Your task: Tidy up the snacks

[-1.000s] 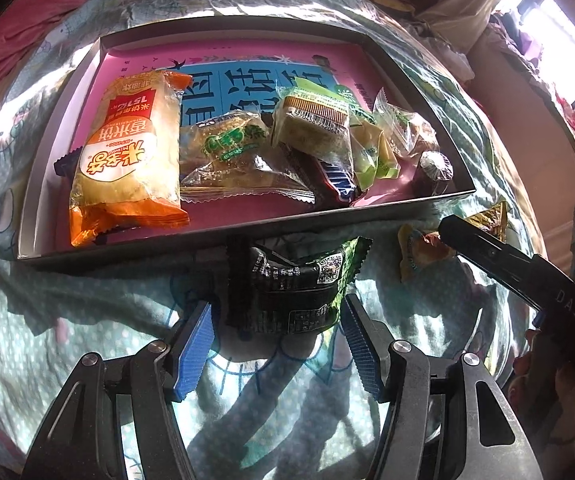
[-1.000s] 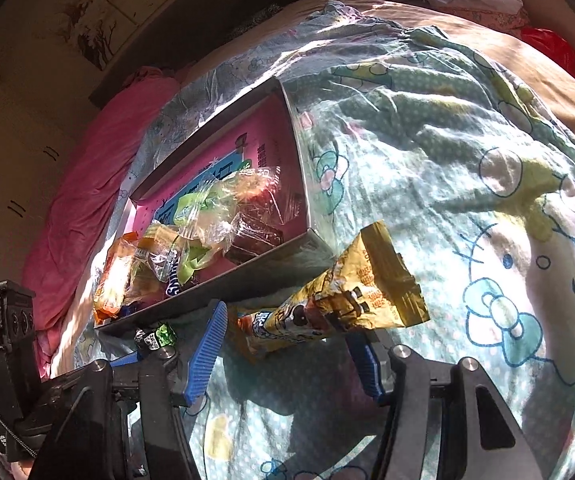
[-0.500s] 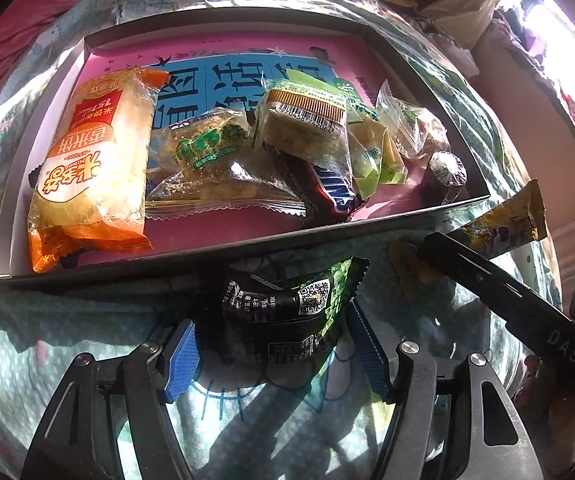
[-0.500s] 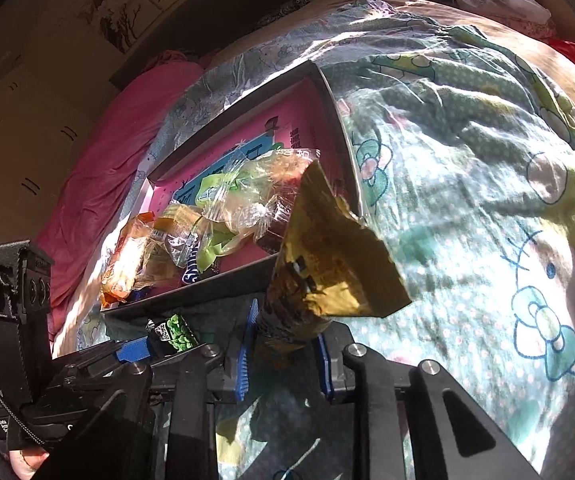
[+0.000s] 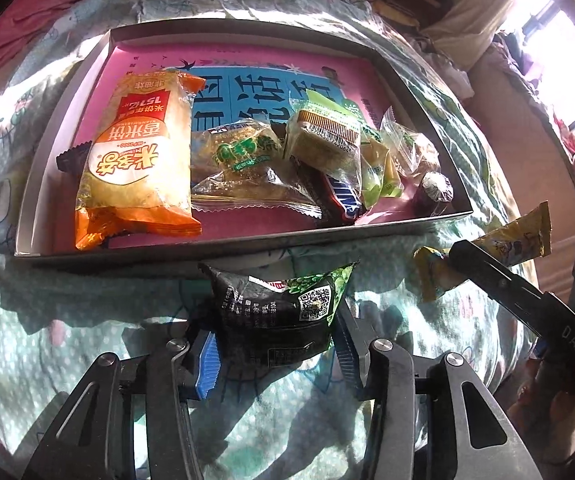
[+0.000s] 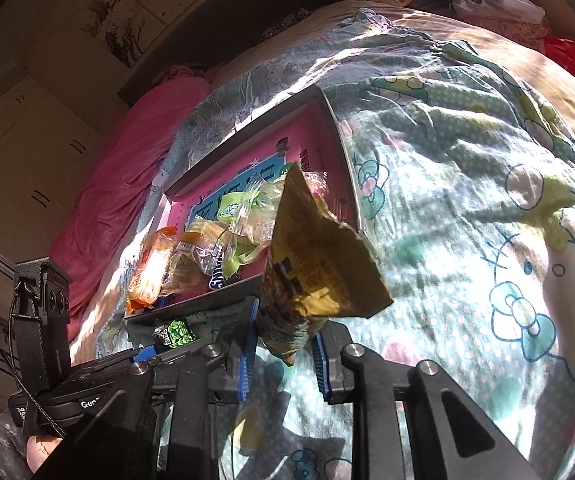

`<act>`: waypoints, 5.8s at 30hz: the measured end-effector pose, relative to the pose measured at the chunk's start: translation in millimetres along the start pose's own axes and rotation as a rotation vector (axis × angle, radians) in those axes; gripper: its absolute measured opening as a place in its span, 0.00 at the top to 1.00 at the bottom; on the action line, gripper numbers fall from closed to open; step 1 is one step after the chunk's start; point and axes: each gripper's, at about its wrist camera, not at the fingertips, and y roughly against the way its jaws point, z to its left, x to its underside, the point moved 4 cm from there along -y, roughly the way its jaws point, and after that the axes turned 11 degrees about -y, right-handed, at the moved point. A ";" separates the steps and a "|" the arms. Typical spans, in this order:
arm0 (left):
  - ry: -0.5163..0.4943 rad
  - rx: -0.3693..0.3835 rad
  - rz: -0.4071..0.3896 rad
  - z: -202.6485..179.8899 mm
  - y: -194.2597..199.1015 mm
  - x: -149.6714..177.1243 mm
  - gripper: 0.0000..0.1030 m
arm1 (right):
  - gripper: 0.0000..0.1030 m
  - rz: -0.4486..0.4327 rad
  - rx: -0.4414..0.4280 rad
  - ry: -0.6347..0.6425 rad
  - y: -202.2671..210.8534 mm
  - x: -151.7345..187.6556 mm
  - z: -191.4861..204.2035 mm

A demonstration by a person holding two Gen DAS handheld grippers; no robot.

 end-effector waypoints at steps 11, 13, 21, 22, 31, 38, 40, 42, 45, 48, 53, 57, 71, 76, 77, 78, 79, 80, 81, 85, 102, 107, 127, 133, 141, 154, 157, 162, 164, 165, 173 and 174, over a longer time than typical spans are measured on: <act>0.023 -0.035 -0.095 18.4 46.4 -0.8 0.51 | 0.76 -0.025 -0.018 0.025 9.1 -2.2 17.5; 0.035 -0.042 -0.108 27.0 53.3 -1.1 0.51 | 0.76 -0.026 -0.019 0.028 9.2 -3.1 19.7; 0.081 -0.077 -0.142 45.8 67.7 -5.7 0.51 | 0.76 -0.030 -0.017 0.039 6.5 -8.2 28.6; 0.087 -0.080 -0.144 47.9 68.7 -6.9 0.51 | 0.76 -0.031 -0.017 0.041 6.0 -8.8 29.6; 0.129 -0.123 -0.154 71.8 73.1 -9.1 0.51 | 0.76 -0.038 -0.012 0.054 1.7 -17.1 36.7; 0.143 -0.131 -0.154 79.8 68.5 -13.4 0.51 | 0.76 -0.031 -0.002 0.053 -3.1 -23.0 38.5; 0.142 -0.128 -0.152 80.3 66.1 -14.6 0.51 | 0.76 -0.031 0.001 0.056 -3.6 -23.0 39.3; 0.144 -0.130 -0.150 81.3 63.4 -15.5 0.51 | 0.76 -0.029 0.005 0.062 -5.0 -23.4 40.4; 0.147 -0.125 -0.146 82.5 59.7 -17.0 0.51 | 0.76 -0.026 0.017 0.086 -7.3 -23.8 44.0; 0.143 -0.125 -0.147 82.8 57.3 -20.4 0.51 | 0.76 -0.025 0.020 0.094 -9.3 -23.9 46.8; 0.141 -0.121 -0.147 83.4 53.8 -26.6 0.51 | 0.75 -0.019 0.032 0.102 -15.6 -26.5 48.8; 0.142 -0.119 -0.147 83.2 50.9 -30.1 0.51 | 0.76 -0.015 0.041 0.113 -21.1 -28.2 50.2; 0.141 -0.115 -0.137 84.0 47.2 -34.6 0.51 | 0.75 0.004 0.092 0.186 -46.0 -32.3 63.3; 0.141 -0.115 -0.138 83.9 47.3 -34.3 0.51 | 0.75 0.018 0.106 0.192 -53.6 -32.4 63.5; 0.140 -0.115 -0.138 84.0 46.7 -34.2 0.51 | 0.75 0.018 0.103 0.187 -53.7 -32.0 62.9; 0.140 -0.115 -0.138 84.2 46.3 -34.4 0.51 | 0.75 0.018 0.103 0.185 -53.5 -31.6 62.2; 0.141 -0.115 -0.138 83.9 46.7 -34.3 0.51 | 0.75 0.018 0.105 0.184 -53.5 -31.4 61.7; 0.141 -0.115 -0.138 84.0 46.2 -34.7 0.51 | 0.75 0.018 0.107 0.183 -53.2 -31.4 61.2; 0.141 -0.115 -0.138 83.9 46.5 -34.5 0.51 | 0.75 0.018 0.109 0.181 -52.7 -31.4 60.7; 0.140 -0.117 -0.138 83.8 46.7 -34.7 0.51 | 0.75 0.011 0.122 0.169 -50.0 -31.9 58.3; 0.141 -0.139 -0.130 84.3 48.6 -32.1 0.48 | 0.52 -0.055 0.149 0.121 -26.8 -36.5 51.0; 0.136 -0.150 -0.126 82.6 49.5 -32.0 0.47 | 0.51 -0.065 0.148 0.107 -21.6 -35.6 48.6; 0.156 -0.182 -0.116 84.4 56.4 -28.7 0.38 | 0.48 -0.074 0.151 0.090 -11.8 -29.6 46.7; 0.168 -0.187 -0.125 87.4 60.8 -28.1 0.36 | 0.48 -0.074 0.154 0.090 -10.8 -27.3 46.7; 0.165 -0.193 -0.154 86.0 70.4 -30.8 0.31 | 0.43 -0.095 0.170 0.110 -4.9 -27.5 50.0; 0.139 -0.220 -0.210 75.8 91.1 -29.1 0.25 | 0.39 -0.147 0.193 0.179 9.5 -23.6 61.1; 0.136 -0.221 -0.219 70.8 96.8 -25.2 0.25 | 0.37 -0.167 0.192 0.210 16.9 -21.1 66.7; 0.117 -0.224 -0.220 57.9 103.1 -10.7 0.24 | 0.30 -0.166 0.189 0.260 26.8 -6.3 74.7; 0.100 -0.227 -0.210 52.5 102.4 -3.1 0.24 | 0.29 -0.147 0.191 0.272 28.4 3.2 74.6; 0.096 -0.228 -0.204 50.0 102.1 2.1 0.24 | 0.29 -0.138 0.189 0.280 29.3 8.5 74.0; 0.067 -0.223 -0.170 27.2 98.1 35.4 0.24 | 0.15 -0.133 0.218 0.307 43.1 37.0 64.4; 0.066 -0.230 -0.172 24.9 99.0 38.6 0.24 | 0.12 -0.132 0.216 0.310 44.7 39.1 63.8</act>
